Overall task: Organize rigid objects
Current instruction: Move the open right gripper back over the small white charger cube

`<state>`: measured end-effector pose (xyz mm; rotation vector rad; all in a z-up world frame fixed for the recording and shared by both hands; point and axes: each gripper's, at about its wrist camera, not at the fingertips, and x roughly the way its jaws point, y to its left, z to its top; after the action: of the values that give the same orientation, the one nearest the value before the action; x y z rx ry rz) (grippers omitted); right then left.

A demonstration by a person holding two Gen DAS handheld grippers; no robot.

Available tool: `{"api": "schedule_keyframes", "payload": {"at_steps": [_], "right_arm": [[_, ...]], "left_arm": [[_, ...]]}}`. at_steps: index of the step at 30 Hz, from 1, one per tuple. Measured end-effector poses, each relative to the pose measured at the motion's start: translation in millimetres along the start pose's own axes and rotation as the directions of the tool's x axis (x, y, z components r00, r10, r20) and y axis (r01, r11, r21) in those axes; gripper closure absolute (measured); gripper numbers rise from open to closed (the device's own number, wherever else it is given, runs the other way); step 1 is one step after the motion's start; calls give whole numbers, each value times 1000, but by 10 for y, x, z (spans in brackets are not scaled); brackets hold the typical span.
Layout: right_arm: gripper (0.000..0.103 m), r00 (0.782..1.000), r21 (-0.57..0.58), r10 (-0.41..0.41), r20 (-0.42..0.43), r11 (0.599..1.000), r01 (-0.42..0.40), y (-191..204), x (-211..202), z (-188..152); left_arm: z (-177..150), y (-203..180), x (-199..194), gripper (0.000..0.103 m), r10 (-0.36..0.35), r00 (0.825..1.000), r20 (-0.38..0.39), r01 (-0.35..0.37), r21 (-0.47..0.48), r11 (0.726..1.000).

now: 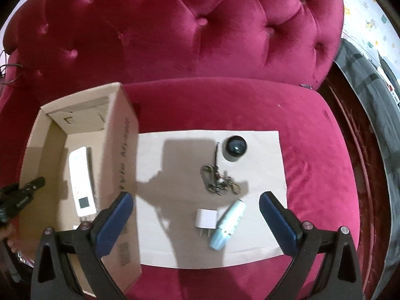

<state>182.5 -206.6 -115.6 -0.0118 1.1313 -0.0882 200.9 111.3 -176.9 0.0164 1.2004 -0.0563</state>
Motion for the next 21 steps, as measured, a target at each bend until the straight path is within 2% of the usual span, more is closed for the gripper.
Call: {"api": "schedule_keyframes", "payload": {"at_steps": [15, 17, 21], "right_arm": [[1, 997, -25, -5, -74, 1000, 3, -117, 448, -187], [3, 996, -26, -4, -85, 1000, 2, -130, 509, -211], [12, 994, -14, 5, -109, 1000, -7, -157, 621, -259]], "left_arm": [[-4, -17, 12, 87, 5, 1000, 0, -5, 0, 1000], [-4, -33, 16, 87, 9, 1000, 0, -9, 3, 1000], [-11, -45, 21, 87, 10, 1000, 1, -10, 4, 1000]]}}
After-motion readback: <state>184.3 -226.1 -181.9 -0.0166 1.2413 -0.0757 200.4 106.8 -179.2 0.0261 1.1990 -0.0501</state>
